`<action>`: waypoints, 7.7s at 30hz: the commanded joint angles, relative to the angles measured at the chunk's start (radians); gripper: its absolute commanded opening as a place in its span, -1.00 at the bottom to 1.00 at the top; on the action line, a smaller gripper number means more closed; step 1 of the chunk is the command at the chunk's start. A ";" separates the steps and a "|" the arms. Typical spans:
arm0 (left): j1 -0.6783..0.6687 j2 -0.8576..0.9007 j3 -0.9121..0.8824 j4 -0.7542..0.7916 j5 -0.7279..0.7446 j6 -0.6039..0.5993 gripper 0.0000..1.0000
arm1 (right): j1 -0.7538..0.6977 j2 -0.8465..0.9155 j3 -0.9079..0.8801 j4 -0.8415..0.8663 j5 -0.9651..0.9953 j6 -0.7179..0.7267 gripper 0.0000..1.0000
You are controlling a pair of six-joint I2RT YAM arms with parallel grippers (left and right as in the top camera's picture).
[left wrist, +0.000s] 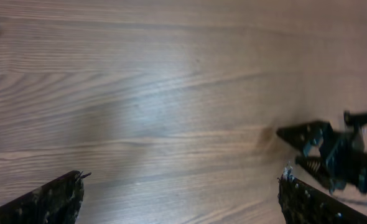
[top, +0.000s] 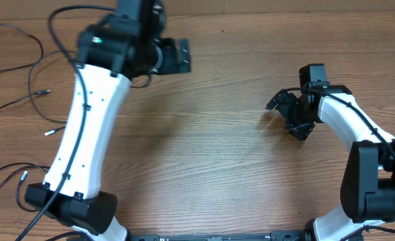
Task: Untangle cables
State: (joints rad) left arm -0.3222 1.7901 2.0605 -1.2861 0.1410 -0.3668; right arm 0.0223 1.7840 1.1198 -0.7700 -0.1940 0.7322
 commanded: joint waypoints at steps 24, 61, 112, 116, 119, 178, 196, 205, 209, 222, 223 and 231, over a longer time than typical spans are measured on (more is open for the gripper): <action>-0.172 0.256 -0.054 -0.011 -0.178 -0.036 0.99 | 0.006 -0.001 -0.004 0.005 0.010 -0.008 1.00; 0.137 -1.001 -1.017 0.372 -0.392 -0.060 0.99 | 0.006 -0.001 -0.004 0.005 0.010 -0.008 1.00; 0.336 -1.432 -1.024 0.238 -0.410 -0.060 0.99 | 0.006 -0.001 -0.004 0.005 0.010 -0.008 1.00; 0.360 -1.509 -1.025 0.238 -0.410 -0.060 0.99 | 0.006 -0.001 -0.004 0.005 0.010 -0.008 1.00; 0.363 -1.547 -1.025 0.233 -0.410 -0.060 0.99 | 0.006 -0.001 -0.004 0.005 0.010 -0.008 1.00; 0.362 -1.565 -1.025 -0.056 -0.413 -0.068 0.99 | 0.006 -0.991 -0.004 0.004 0.010 -0.008 1.00; 0.362 -1.565 -1.025 -0.056 -0.413 -0.068 0.99 | 0.006 -1.205 -0.004 -0.071 0.010 -0.008 1.00; 0.362 -1.565 -1.025 -0.056 -0.413 -0.068 0.99 | 0.013 -1.315 -0.004 -0.251 0.156 -0.008 1.00; 0.362 -1.565 -1.025 -0.056 -0.413 -0.068 0.99 | 0.043 -1.387 -0.004 -0.281 0.197 -0.008 1.00; 0.362 -1.565 -1.025 -0.056 -0.413 -0.068 0.99 | 0.049 -1.427 -0.004 -0.317 0.193 -0.003 1.00; 0.362 -1.565 -1.025 -0.056 -0.413 -0.068 1.00 | 0.049 -1.427 -0.004 -0.318 0.193 -0.003 1.00; 0.362 -1.565 -1.025 -0.056 -0.413 -0.068 0.99 | 0.049 -1.427 -0.004 -0.324 0.193 -0.003 1.00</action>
State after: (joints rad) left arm 0.0338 0.2356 1.0374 -1.3437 -0.2592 -0.4194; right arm 0.0662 0.3691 1.1172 -1.0935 -0.0109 0.7322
